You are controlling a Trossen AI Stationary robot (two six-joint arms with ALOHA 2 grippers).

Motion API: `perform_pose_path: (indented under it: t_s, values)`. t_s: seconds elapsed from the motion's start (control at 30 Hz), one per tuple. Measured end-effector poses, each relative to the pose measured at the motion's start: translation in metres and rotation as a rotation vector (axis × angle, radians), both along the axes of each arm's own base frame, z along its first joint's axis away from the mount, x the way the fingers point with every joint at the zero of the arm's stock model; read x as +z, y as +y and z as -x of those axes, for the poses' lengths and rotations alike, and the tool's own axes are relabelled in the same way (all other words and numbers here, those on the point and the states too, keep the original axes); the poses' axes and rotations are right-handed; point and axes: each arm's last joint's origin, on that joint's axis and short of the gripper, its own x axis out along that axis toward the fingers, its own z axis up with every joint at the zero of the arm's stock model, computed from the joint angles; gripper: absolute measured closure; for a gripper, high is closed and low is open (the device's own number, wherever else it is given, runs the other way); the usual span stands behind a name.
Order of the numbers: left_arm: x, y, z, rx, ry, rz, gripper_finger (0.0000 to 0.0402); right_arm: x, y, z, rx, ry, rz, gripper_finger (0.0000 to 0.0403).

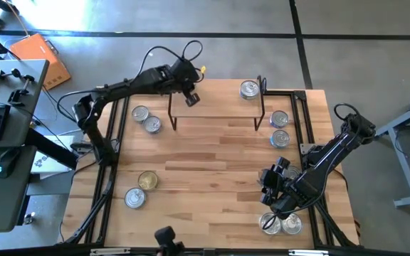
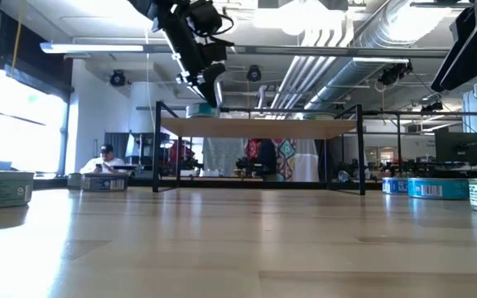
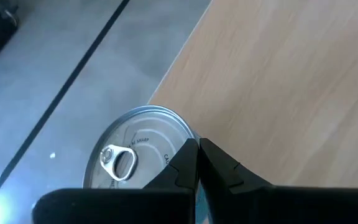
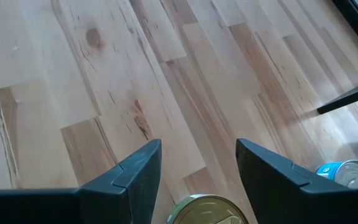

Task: Stack canned seafood by type on shelf
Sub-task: Put the yellow blue tuna can on the shelf, then put the green tuna can aligned with the other green tuna can on the shelf

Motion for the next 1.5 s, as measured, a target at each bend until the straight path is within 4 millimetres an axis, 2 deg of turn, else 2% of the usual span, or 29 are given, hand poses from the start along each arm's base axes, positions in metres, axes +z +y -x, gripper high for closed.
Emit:
perform_pose_path:
  t_s: [0.37,0.6,0.73,0.93,1.1,1.27,1.4,1.5]
  values:
    - [-0.002,0.01,0.008,0.049,-0.008,0.036,0.0401,0.0,0.0,0.0,0.0,0.003,-0.003,0.0204]
    - [-0.016,0.012,0.013,0.073,0.024,0.058,0.0399,0.0,0.0,0.0,0.002,0.014,-0.015,0.0204]
    - [-0.016,0.012,0.013,0.075,0.018,0.062,0.0371,0.0,0.0,0.0,0.002,0.015,-0.016,0.0204]
    - [-0.015,0.011,0.014,0.071,0.019,0.065,0.0299,0.0,0.001,0.0,0.002,0.012,-0.021,0.0204]
    - [0.001,0.006,0.012,0.053,0.031,0.07,0.026,0.0,0.001,0.0,0.003,0.018,-0.026,0.0204]
    - [0.029,-0.02,0.009,-0.023,-0.019,0.054,0.0253,0.0,0.001,0.0,0.003,0.017,-0.028,0.0204]
    - [0.05,-0.06,0.007,-0.146,-0.079,0.045,0.0261,0.0,0.001,0.0,0.002,0.017,-0.028,0.0204]
    - [0.057,-0.095,0.004,-0.276,-0.164,0.064,0.0269,0.0,0.001,0.0,0.002,0.017,-0.029,0.0204]
